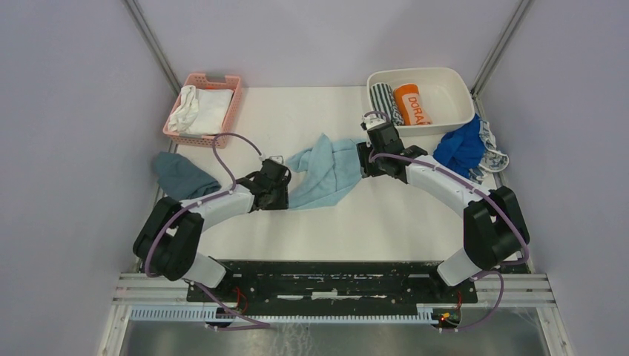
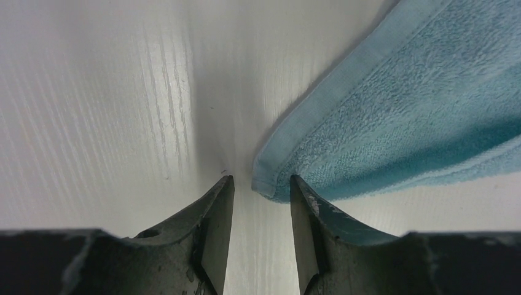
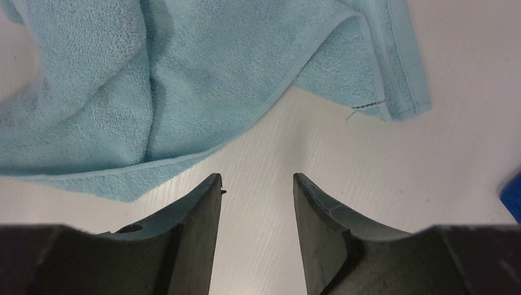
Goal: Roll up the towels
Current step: Flatten out the towel at the center of the board, then fold the towel at the center of the board.
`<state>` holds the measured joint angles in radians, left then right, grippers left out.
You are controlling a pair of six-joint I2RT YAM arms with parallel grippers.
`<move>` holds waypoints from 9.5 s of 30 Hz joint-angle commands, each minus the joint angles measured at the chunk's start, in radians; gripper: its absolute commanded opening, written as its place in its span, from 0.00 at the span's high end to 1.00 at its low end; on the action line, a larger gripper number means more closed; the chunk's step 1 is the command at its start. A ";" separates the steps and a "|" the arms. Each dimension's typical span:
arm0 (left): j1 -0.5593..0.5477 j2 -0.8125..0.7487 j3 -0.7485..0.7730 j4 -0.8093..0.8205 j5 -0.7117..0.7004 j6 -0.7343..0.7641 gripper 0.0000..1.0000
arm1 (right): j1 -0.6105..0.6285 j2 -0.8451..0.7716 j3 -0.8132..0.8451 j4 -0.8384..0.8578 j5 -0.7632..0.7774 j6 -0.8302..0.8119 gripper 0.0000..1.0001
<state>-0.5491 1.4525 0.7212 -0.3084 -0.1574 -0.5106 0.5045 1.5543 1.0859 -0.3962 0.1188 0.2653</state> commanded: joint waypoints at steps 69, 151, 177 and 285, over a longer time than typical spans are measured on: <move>0.306 -0.355 0.231 -0.095 -0.095 0.108 0.97 | -0.322 0.173 0.281 -0.246 0.080 0.018 0.96; 0.519 -0.410 -0.228 0.009 -0.059 -0.261 0.97 | -0.382 0.046 -0.152 -0.181 0.048 0.285 0.98; 0.518 -0.408 -0.294 0.001 0.009 -0.303 0.97 | -0.382 -0.045 -0.182 -0.251 0.104 0.321 0.96; 0.368 -0.378 0.132 -0.092 -0.025 0.283 0.21 | -0.514 0.114 0.012 -0.245 -0.095 0.087 0.50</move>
<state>-0.1829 1.1179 0.8146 -0.4160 -0.1532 -0.3950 -0.0139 1.6360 1.0367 -0.6090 0.0101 0.3927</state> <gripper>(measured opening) 0.785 0.503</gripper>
